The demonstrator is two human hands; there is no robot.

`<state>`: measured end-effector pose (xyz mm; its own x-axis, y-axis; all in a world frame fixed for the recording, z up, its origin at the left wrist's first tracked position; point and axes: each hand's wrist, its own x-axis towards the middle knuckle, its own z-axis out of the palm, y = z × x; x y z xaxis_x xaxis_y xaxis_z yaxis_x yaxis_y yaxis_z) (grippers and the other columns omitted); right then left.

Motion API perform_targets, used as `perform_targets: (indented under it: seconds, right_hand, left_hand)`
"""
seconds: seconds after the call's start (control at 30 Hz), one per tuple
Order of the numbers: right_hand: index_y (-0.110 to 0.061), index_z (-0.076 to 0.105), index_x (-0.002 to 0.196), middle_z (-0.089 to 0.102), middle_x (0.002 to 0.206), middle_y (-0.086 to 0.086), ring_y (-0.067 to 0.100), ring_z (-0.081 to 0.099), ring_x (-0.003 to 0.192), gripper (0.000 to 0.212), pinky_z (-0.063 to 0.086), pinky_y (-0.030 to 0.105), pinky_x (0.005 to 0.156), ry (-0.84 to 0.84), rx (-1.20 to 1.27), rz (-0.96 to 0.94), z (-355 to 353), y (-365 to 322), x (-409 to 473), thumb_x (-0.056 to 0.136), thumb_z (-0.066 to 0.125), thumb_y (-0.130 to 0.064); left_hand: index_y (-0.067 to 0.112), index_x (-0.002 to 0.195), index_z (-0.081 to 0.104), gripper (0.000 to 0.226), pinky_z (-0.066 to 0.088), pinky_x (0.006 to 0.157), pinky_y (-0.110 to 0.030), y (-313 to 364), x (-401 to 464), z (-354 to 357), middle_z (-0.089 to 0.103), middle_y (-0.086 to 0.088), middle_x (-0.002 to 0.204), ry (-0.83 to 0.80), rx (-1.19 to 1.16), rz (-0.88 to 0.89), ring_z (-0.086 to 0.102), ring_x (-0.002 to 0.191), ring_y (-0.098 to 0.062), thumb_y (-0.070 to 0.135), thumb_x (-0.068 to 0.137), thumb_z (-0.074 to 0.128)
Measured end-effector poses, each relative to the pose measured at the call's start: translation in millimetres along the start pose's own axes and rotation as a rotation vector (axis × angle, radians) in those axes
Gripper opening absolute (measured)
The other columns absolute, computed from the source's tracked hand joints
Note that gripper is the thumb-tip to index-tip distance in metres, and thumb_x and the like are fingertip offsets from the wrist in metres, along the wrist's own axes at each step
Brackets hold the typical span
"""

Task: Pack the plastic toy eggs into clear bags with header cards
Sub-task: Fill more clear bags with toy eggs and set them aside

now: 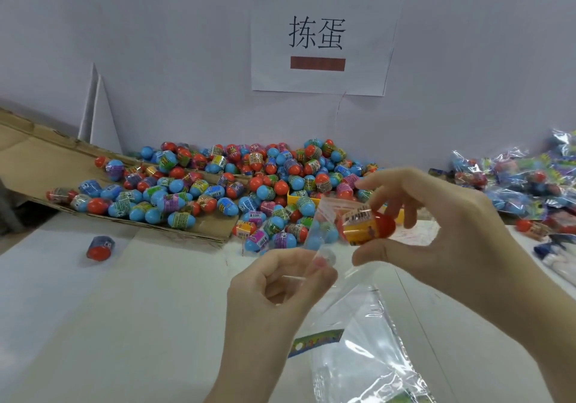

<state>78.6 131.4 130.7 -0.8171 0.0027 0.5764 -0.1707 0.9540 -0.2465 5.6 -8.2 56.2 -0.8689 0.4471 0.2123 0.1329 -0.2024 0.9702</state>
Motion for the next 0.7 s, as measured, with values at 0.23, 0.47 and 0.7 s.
perform_targets:
  seconds: [0.23, 0.47, 0.7]
  right_hand:
    - [-0.022, 0.072, 0.082, 0.055, 0.066, -0.024, -0.015, 0.050, 0.067, 0.048, 0.039, 0.000, 0.063, -0.125, 0.132, 0.020, -5.7, -2.2, 4.3, 0.054, 0.057, -0.058]
    - [-0.048, 0.064, 0.077, 0.062, 0.075, -0.020, -0.006, 0.050, 0.081, 0.034, 0.037, 0.004, 0.068, -0.202, 0.289, 0.161, 1.9, -5.1, -2.0, 0.048, 0.055, -0.062]
    - [-0.058, 0.049, 0.086, 0.040, 0.107, -0.041, -0.012, 0.035, 0.102, 0.042, 0.028, 0.007, 0.081, -0.355, 0.172, 0.210, 9.4, 0.5, -14.3, 0.051, 0.049, -0.082]
  left_hand:
    - [0.048, 0.082, 0.068, 0.036, 0.050, 0.063, -0.010, 0.2, -3.0, -0.4, 0.073, 0.014, 0.073, -0.120, 0.062, 0.043, 0.067, 0.064, -0.002, 0.029, 0.052, 0.075]
    - [0.049, 0.078, 0.069, 0.032, 0.044, 0.061, -0.004, 0.1, -8.0, 2.1, 0.071, 0.019, 0.072, -0.144, 0.134, 0.090, 0.064, 0.062, 0.002, 0.032, 0.053, 0.075]
    - [0.044, 0.085, 0.069, 0.037, 0.046, 0.058, -0.009, -3.2, -8.4, 0.1, 0.072, 0.011, 0.075, -0.165, 0.066, -0.038, 0.065, 0.063, -0.001, 0.051, 0.049, 0.077]
